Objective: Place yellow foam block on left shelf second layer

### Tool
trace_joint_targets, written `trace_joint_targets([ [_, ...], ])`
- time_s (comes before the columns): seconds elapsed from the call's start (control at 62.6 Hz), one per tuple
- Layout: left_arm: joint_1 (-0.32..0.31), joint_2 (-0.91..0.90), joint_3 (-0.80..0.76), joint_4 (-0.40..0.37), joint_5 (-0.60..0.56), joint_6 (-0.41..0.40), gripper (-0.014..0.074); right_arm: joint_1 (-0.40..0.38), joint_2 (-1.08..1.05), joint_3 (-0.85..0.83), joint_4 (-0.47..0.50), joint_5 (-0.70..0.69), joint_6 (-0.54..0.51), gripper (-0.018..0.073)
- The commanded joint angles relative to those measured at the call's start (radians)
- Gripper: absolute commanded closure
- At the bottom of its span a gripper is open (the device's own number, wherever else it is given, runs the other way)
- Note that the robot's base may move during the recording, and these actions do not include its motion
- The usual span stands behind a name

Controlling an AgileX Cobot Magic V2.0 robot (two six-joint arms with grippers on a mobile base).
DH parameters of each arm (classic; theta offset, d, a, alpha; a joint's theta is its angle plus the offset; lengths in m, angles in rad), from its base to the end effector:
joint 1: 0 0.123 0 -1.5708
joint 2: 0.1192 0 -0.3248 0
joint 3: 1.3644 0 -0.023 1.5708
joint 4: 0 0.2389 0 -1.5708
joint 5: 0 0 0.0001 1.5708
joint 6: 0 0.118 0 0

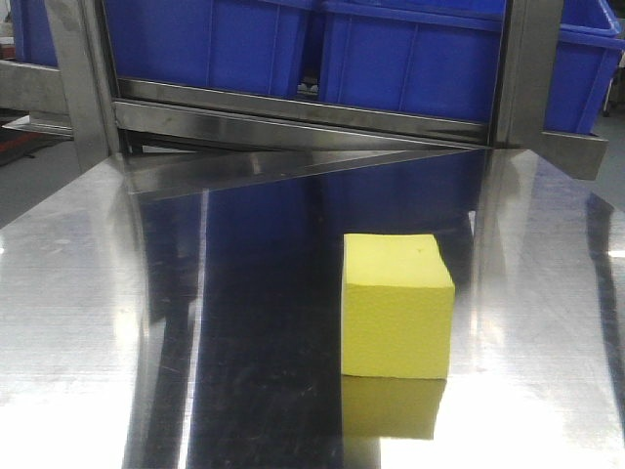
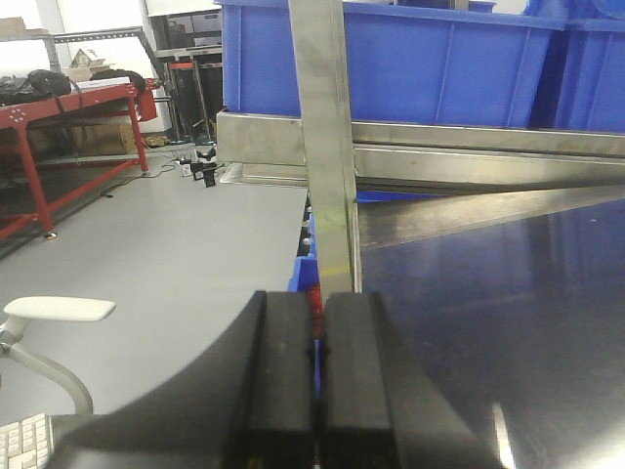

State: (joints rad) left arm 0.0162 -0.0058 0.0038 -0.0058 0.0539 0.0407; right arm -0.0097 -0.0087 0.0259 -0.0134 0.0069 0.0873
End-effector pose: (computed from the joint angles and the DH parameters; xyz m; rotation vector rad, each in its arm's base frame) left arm 0.0311 0.0005 0.2080 0.0146 1.5356 0.0404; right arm 0.0317 -0.0003 0.2058 0.0631 1.5066 0.0515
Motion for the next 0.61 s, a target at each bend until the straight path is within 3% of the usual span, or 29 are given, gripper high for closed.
trace_joint_targets([
  [0.0,0.001,-0.017,0.024,-0.005,-0.083,-0.004,0.0472,-0.007,-0.013,-0.017,0.000,-0.083,-0.007,0.0505],
  [0.591,0.001,-0.017,0.024,-0.005,-0.083,-0.004,0.0472,-0.007,-0.009,-0.073,0.000,-0.039,-0.008,0.0505],
])
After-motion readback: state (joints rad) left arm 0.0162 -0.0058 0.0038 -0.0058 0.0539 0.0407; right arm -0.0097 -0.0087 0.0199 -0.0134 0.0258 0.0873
